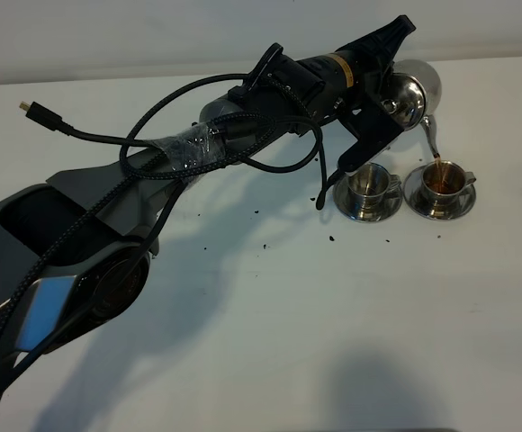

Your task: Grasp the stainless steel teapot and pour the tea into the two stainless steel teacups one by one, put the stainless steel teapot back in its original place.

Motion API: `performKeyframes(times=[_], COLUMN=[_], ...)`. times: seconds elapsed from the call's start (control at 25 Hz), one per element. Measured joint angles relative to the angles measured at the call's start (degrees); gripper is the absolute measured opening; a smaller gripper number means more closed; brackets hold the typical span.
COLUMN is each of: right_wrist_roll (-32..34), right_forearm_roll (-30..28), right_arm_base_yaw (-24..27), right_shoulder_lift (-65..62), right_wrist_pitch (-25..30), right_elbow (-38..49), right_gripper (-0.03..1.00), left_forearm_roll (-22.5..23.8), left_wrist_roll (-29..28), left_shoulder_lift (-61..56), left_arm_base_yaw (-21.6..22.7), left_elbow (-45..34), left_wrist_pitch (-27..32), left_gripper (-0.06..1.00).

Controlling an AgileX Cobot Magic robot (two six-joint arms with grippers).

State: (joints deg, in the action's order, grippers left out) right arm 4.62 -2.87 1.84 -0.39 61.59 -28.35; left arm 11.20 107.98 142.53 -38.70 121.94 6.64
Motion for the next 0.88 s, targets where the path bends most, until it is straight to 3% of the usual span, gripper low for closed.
performKeyframes(times=[0.88], right_wrist_roll=[0.0], right_forearm_roll=[0.0], right_arm_base_yaw=[0.0], right_shoulder_lift=[0.0], right_wrist_pitch=[0.0], right_elbow=[0.0], right_gripper=[0.29], left_forearm_roll=[0.0], left_wrist_roll=[3.0], left_shoulder_lift=[0.0], left_arm_base_yaw=[0.0], left_elbow=[0.0], left_wrist_pitch=[-3.8], left_gripper=[0.23])
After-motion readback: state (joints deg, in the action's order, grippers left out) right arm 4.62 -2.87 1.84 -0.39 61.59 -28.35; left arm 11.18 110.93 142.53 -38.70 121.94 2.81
